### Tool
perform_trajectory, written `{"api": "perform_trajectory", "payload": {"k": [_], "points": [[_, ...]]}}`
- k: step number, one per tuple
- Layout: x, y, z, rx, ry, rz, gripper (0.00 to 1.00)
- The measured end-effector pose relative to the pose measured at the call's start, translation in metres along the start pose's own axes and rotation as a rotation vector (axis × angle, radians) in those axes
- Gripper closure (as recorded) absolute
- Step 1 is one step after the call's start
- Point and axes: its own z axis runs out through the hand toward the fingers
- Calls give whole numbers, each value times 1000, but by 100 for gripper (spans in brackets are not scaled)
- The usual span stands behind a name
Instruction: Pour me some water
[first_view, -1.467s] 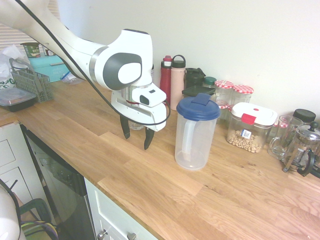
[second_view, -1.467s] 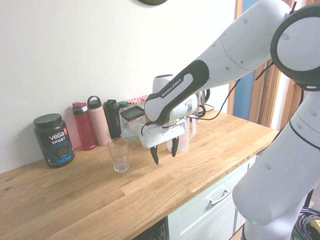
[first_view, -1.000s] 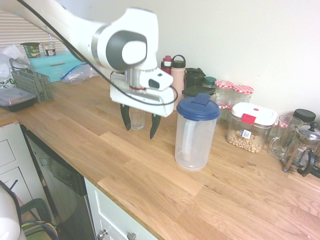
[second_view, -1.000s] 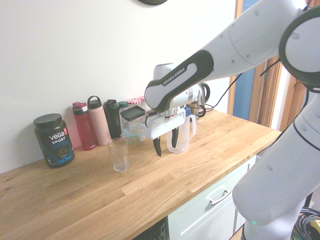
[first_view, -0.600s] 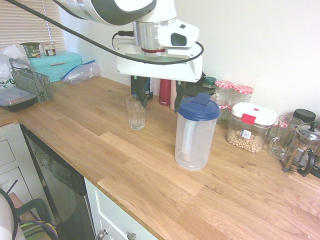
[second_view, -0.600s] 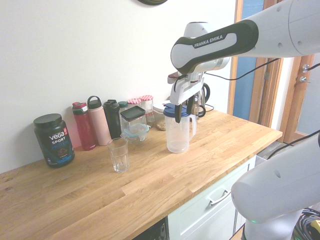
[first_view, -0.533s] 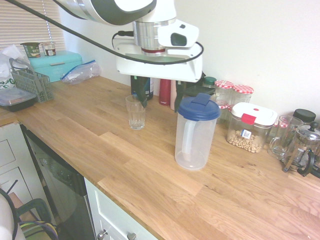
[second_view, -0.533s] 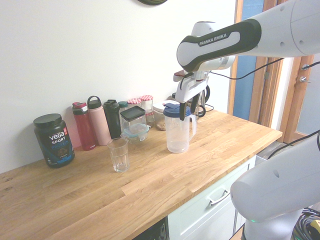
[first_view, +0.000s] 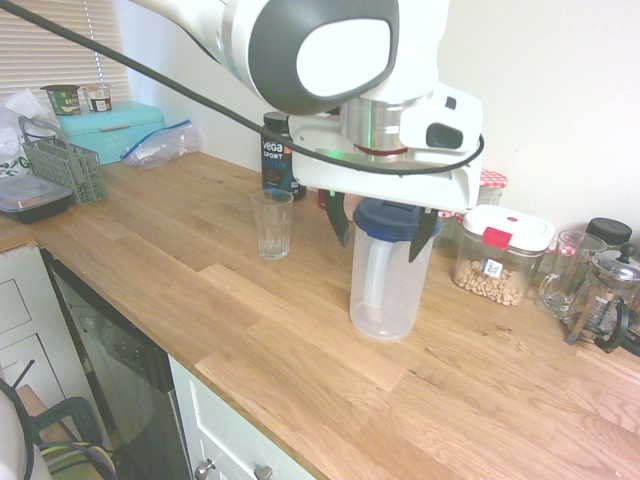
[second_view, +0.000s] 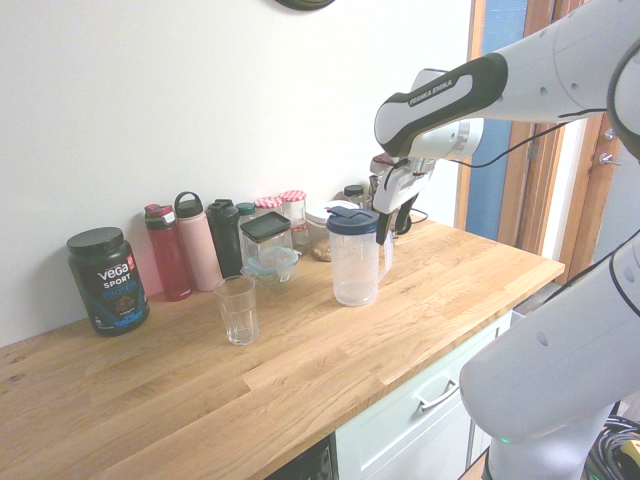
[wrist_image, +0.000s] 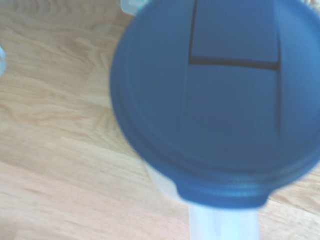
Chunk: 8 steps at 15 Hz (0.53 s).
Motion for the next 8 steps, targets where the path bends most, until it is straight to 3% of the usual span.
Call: {"api": "perform_trajectory", "payload": {"k": [1,8], "points": [[3,-1,6,-3,-1,-2,100],[9,-16,29,-10,-9,-21,100]]}}
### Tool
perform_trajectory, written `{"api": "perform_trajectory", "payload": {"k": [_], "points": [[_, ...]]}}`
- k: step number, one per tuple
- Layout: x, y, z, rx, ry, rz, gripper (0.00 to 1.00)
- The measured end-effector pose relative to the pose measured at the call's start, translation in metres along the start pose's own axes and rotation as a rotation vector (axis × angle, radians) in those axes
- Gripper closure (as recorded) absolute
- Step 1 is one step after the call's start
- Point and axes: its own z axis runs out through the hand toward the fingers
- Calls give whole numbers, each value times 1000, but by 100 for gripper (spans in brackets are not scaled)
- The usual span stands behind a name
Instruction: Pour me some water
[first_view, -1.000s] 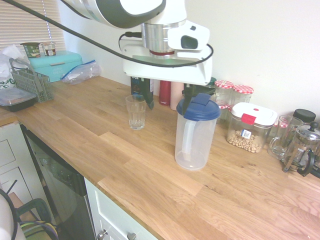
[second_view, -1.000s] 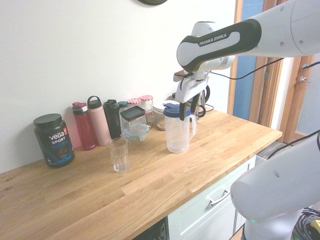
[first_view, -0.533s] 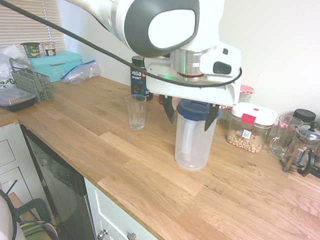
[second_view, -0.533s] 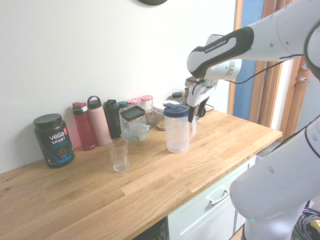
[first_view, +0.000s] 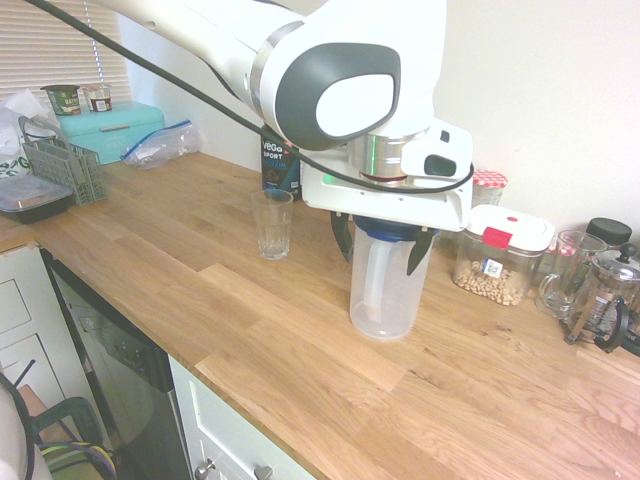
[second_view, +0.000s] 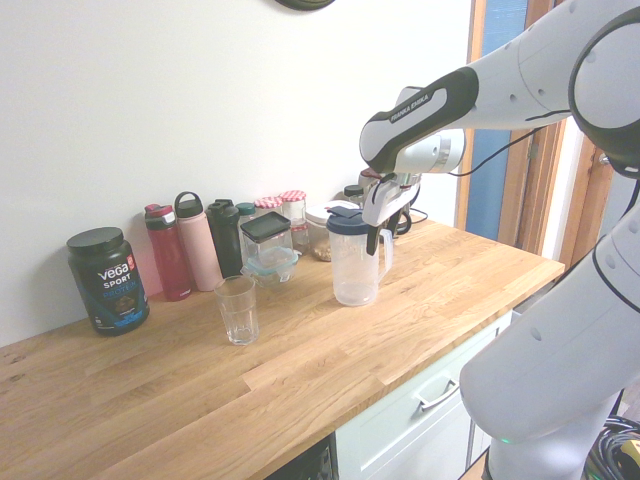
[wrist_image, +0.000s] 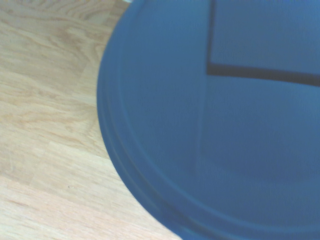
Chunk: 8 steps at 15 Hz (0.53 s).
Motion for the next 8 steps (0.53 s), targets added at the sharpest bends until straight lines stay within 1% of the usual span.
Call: {"api": "perform_trajectory", "payload": {"k": [8], "points": [[1,-4,0,-2,6,-2,100]]}}
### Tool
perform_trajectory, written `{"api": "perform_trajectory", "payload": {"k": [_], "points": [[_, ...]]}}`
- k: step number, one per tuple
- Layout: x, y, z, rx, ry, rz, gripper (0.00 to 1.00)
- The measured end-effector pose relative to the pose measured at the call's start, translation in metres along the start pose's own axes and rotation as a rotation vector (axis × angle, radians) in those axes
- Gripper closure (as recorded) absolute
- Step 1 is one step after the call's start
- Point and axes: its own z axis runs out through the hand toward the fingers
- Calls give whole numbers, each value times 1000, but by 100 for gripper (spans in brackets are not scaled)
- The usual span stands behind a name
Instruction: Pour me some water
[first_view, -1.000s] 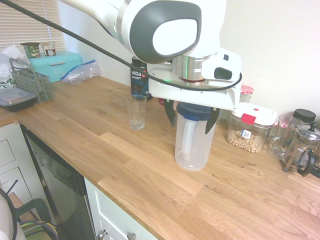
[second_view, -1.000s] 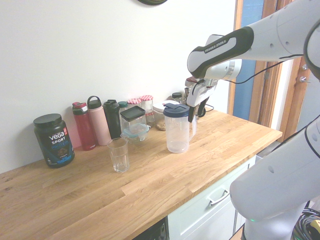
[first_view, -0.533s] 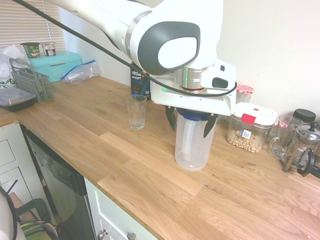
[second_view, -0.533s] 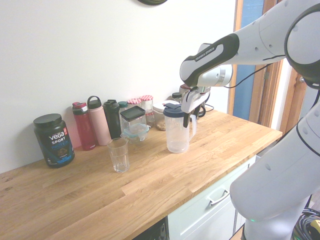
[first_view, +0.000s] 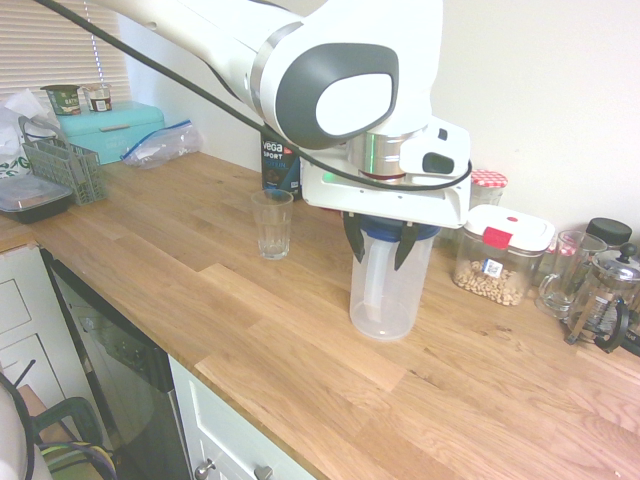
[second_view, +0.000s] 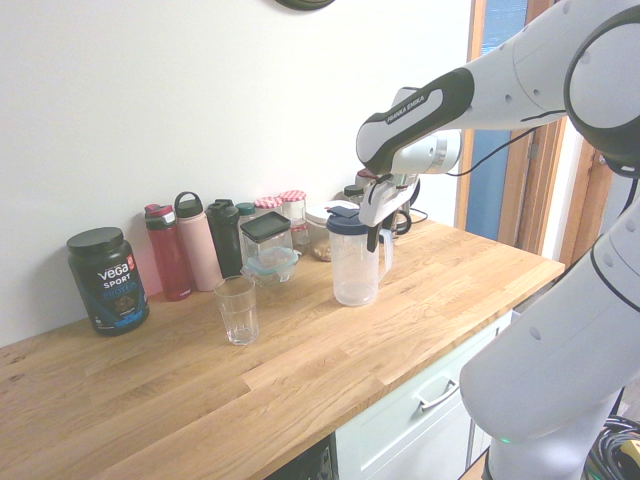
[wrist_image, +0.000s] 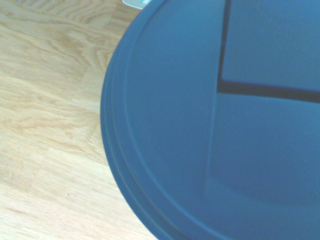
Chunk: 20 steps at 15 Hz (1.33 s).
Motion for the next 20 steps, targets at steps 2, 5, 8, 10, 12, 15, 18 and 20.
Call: {"api": "perform_trajectory", "payload": {"k": [2,5,8,10,12,15,18,20], "points": [[0,2,0,-1,0,4,100],[0,5,0,-5,-3,10,100],[0,9,-1,-7,-2,15,100],[0,12,-1,-9,-2,19,100],[0,12,-2,-9,-1,20,100],[0,14,-17,-5,11,16,100],[3,13,-74,2,44,-48,100],[0,8,-109,-12,46,-137,100]]}}
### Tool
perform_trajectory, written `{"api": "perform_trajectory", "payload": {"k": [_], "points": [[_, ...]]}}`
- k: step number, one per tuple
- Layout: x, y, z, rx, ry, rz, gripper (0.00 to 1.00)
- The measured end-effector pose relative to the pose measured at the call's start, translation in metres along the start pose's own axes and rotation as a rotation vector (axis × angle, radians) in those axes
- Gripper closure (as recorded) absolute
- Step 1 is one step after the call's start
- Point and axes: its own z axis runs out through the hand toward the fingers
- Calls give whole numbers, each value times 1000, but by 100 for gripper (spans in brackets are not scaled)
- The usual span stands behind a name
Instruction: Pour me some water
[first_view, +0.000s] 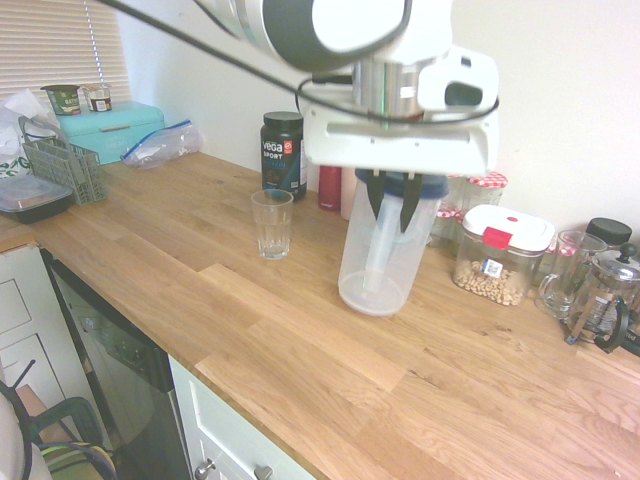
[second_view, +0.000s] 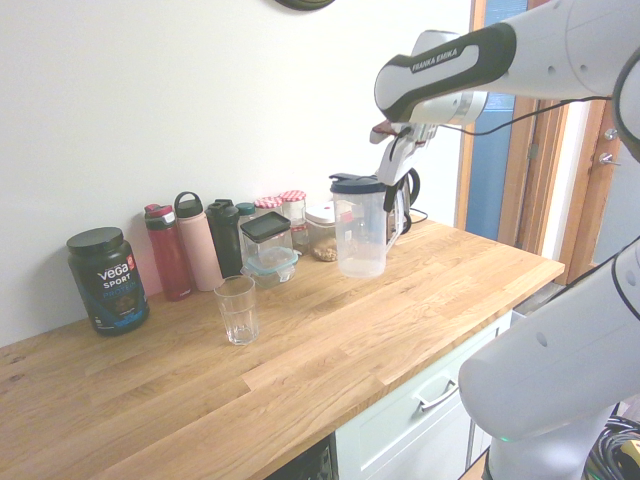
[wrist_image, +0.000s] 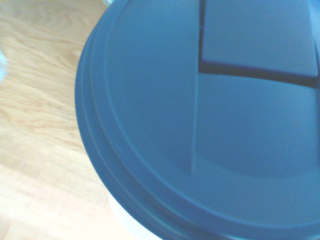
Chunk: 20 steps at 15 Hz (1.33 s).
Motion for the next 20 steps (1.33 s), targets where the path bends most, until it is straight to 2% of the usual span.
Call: {"api": "perform_trajectory", "payload": {"k": [2,5,9,12,17,20], "points": [[-3,-22,-16,-36,-28,-113,100],[-7,-77,-26,-117,-60,-279,100],[-16,-156,-28,-270,-66,-509,100],[-21,-211,-13,-395,-111,-659,100],[-24,-284,9,-537,-156,-752,100],[-18,-308,26,-636,-177,-777,100]]}}
